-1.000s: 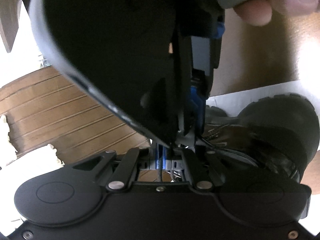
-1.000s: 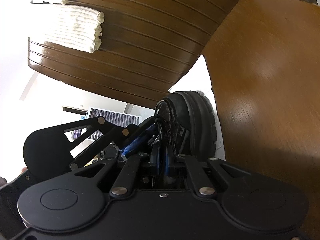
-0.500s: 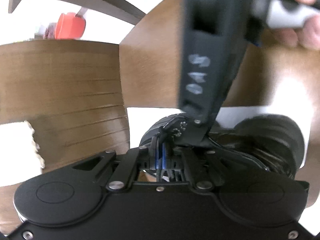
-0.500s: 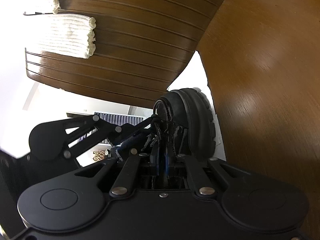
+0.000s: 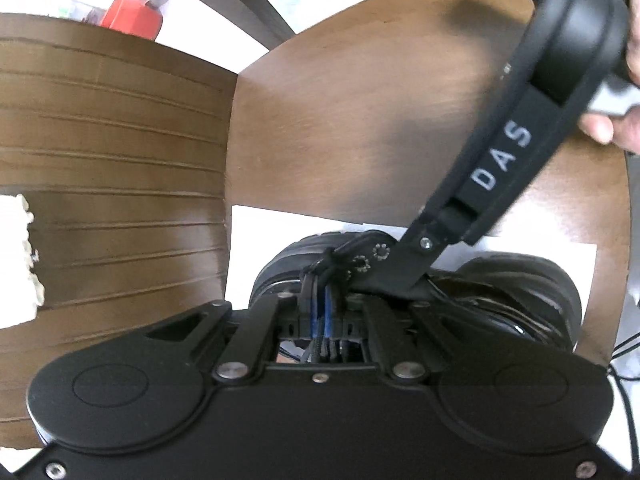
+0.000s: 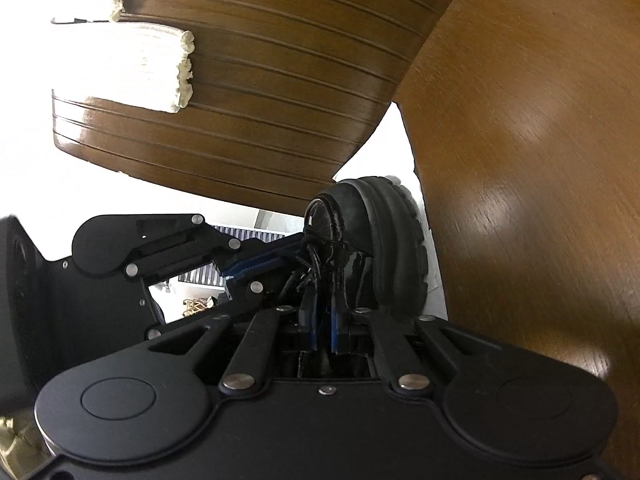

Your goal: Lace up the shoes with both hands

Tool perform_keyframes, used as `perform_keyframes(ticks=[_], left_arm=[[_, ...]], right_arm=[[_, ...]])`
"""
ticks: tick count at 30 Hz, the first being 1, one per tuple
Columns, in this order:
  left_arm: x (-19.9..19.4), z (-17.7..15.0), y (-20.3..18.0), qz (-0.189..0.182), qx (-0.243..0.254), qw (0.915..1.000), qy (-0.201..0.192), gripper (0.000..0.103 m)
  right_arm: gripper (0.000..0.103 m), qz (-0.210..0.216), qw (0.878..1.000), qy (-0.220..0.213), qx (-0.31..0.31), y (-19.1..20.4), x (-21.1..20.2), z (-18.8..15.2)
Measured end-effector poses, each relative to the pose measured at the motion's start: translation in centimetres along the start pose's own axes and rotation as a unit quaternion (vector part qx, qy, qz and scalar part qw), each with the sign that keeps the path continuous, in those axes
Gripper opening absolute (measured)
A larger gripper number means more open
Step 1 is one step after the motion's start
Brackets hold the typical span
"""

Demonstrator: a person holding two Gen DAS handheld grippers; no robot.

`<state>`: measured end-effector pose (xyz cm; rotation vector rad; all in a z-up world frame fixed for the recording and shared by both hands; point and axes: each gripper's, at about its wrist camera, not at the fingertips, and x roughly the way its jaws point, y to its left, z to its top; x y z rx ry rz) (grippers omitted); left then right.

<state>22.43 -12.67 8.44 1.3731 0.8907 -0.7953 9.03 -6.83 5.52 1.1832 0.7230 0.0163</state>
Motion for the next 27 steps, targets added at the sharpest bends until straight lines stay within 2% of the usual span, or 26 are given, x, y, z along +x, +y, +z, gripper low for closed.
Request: perform_keyframes(ticks=[1, 3, 5, 13, 20, 25, 27], left_arm=[[-2.1, -0.9, -0.6, -0.002, -0.001, 1.0000, 0.000, 0.004], [-3.7, -2.0, -1.2, -0.001, -0.001, 1.0000, 0.000, 0.004], [-3.7, -3.2, -1.4, -0.002, -0.002, 1.0000, 0.001, 0.004], [-4.1, -3.1, -0.8, -0.001, -0.002, 1.0000, -0.005, 0.004], [-4.9, -5.3, -1.8, -0.006, -0.002, 1.0000, -0.002, 0.004], [-5.7, -7.1, -1.6, -0.035, -0.033, 0.9988, 0.002, 0.004], [-6.0, -7.7, -0.3, -0.079, -0.091, 0.9927, 0.001, 0.004]], right_arm=[[0.005, -0.001, 1.000, 0.000, -0.001, 0.0, 0.0, 0.0], [0.005, -0.001, 1.000, 0.000, -0.003, 0.1, 0.0, 0.0], [0.005, -0.002, 1.000, -0.001, -0.004, 0.1, 0.0, 0.0], [0.005, -0.005, 1.000, -0.002, -0.010, 0.3, 0.0, -0.1], [0.005, -0.009, 1.000, -0.004, -0.019, 0.6, 0.0, -0.2], [0.005, -0.015, 0.999, -0.005, -0.033, 1.0, 0.0, -0.3], [0.005, -0.016, 0.999, -0.004, -0.035, 1.1, 0.1, -0.3]])
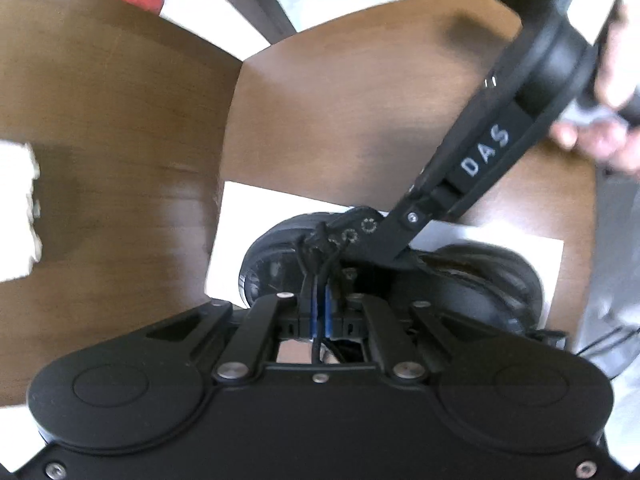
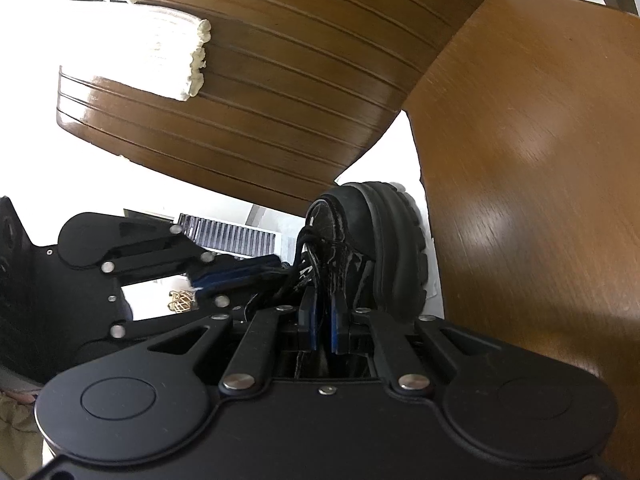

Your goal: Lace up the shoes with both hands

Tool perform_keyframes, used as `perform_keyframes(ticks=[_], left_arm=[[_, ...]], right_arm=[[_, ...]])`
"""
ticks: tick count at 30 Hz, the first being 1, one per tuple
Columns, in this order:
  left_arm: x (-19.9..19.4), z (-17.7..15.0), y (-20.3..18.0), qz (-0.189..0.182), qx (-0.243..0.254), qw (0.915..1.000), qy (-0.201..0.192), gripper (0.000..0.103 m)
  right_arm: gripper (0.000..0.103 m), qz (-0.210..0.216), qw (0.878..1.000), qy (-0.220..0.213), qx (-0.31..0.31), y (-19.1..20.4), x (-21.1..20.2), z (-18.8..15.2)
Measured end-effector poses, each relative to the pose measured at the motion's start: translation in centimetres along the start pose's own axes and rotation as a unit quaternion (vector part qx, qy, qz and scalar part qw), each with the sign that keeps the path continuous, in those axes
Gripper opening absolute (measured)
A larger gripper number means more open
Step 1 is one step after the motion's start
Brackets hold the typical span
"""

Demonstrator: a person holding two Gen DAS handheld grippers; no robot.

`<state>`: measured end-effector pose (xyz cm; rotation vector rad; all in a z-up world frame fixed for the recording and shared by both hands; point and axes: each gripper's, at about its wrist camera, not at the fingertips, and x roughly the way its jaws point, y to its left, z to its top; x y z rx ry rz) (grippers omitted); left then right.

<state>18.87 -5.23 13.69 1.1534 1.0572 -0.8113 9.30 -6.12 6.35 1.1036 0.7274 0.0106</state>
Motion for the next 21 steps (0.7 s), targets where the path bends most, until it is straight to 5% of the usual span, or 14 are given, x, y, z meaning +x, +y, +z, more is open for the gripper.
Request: perform_keyframes(ticks=[21], left_arm=[[2.0, 2.0, 1.9, -0.026, -0.036, 0.9966, 0.069, 0.004]], right_arm=[[0.005, -0.004, 1.000, 0.001, -0.011, 0.2, 0.3, -0.3]])
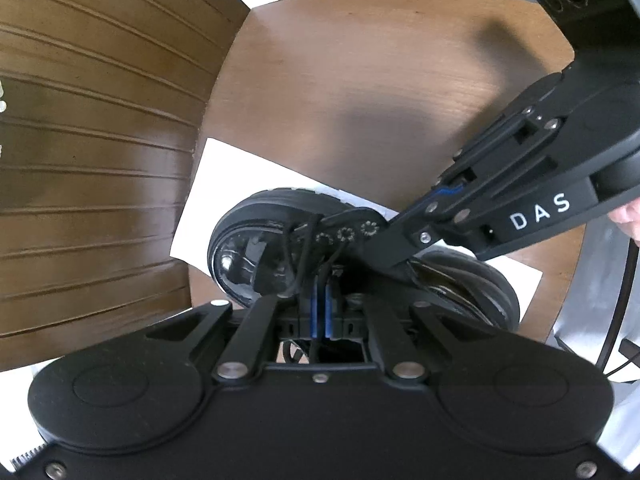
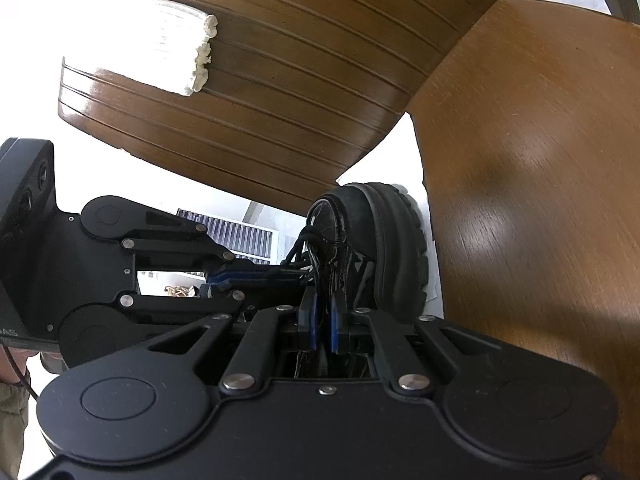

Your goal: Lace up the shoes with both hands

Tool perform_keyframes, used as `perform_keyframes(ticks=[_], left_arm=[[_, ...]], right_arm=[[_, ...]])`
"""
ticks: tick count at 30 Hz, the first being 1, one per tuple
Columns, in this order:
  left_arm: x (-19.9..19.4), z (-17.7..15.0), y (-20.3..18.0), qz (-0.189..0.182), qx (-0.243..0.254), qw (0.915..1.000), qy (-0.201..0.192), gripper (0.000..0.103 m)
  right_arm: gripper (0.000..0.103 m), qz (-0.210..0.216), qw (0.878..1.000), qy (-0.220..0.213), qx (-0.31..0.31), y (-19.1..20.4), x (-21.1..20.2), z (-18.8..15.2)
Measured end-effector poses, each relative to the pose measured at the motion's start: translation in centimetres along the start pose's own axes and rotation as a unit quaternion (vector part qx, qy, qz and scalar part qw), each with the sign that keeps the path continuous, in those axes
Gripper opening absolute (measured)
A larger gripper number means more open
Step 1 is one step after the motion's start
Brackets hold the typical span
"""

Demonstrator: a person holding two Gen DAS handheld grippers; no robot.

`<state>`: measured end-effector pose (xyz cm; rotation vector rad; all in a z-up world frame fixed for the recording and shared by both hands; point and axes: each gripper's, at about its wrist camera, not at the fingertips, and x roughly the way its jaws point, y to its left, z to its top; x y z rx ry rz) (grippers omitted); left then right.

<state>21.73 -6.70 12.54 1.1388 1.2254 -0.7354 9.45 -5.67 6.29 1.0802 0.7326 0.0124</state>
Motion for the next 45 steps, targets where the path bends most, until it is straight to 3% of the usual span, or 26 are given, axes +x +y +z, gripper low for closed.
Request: perform_keyframes(ticks=[45], left_arm=[[1.1, 0.7, -0.1, 0.006, 0.004, 0.9991, 0.043, 0.004]], right_arm=[[0.005, 0.001, 1.000, 0.001, 0.007, -0.2, 0.3, -0.2]])
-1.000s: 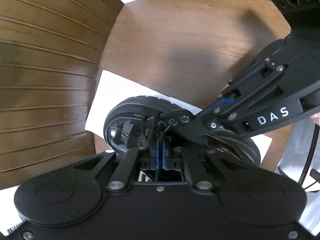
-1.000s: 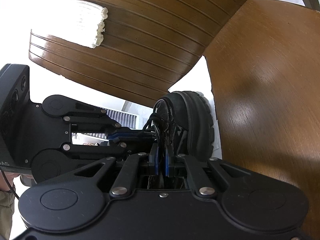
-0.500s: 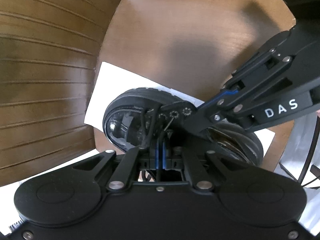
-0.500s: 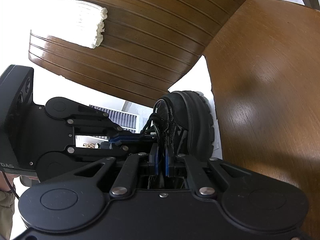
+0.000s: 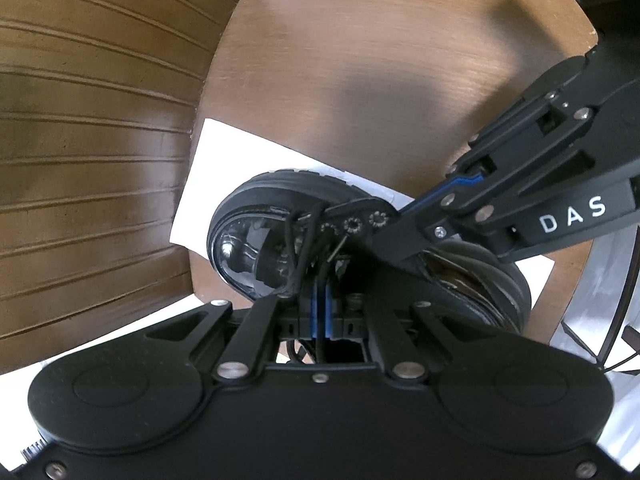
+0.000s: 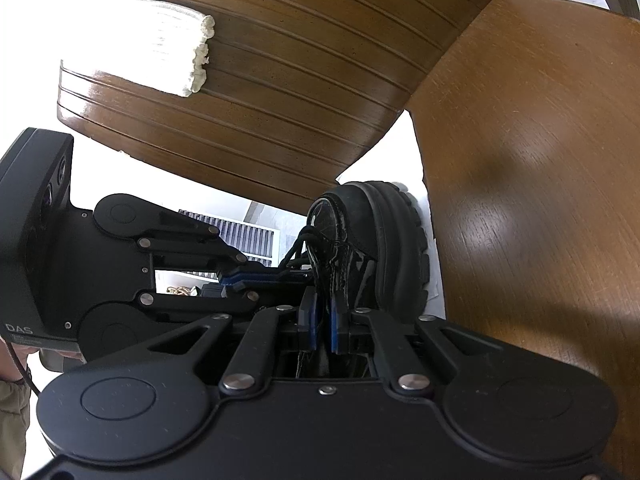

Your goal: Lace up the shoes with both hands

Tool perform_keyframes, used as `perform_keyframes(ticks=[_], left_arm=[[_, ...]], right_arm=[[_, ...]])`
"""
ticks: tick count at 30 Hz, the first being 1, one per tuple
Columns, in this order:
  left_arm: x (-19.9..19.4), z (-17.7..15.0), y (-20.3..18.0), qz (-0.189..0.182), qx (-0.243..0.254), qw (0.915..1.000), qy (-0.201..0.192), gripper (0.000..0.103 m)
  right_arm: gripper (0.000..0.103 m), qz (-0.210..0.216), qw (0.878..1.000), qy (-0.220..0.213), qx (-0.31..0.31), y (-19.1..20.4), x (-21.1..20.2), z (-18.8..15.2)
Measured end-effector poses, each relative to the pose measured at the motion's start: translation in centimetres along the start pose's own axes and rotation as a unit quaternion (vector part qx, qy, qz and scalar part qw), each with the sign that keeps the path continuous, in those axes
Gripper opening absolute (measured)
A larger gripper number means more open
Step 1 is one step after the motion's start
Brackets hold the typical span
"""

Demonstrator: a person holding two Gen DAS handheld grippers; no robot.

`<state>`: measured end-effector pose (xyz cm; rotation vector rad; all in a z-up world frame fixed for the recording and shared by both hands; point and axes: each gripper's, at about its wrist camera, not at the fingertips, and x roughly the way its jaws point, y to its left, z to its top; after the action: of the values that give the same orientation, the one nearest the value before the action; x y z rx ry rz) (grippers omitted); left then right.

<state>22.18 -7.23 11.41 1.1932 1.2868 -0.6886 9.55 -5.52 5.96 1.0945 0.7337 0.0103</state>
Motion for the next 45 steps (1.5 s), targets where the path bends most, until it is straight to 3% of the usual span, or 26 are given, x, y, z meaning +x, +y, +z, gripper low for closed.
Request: perform_keyframes(ticks=[34, 41, 45], left_arm=[[-0.8, 1.3, -0.5, -0.010, 0.017, 0.9997, -0.012, 0.004], [-0.7, 1.4, -0.6, -0.011, 0.031, 0.9994, -0.008, 0.004], [-0.6, 1.1, -0.5, -0.011, 0.033, 0.9993, -0.009, 0.004]], right_arm=[[0.005, -0.001, 1.000, 0.000, -0.004, 0.1, -0.1, 0.0], [0.005, -0.026, 0.996, -0.009, -0.085, 2.1, -0.3, -0.3], [0.012, -0.052, 0.983, -0.019, -0.174, 4.2, -0.7, -0.7]])
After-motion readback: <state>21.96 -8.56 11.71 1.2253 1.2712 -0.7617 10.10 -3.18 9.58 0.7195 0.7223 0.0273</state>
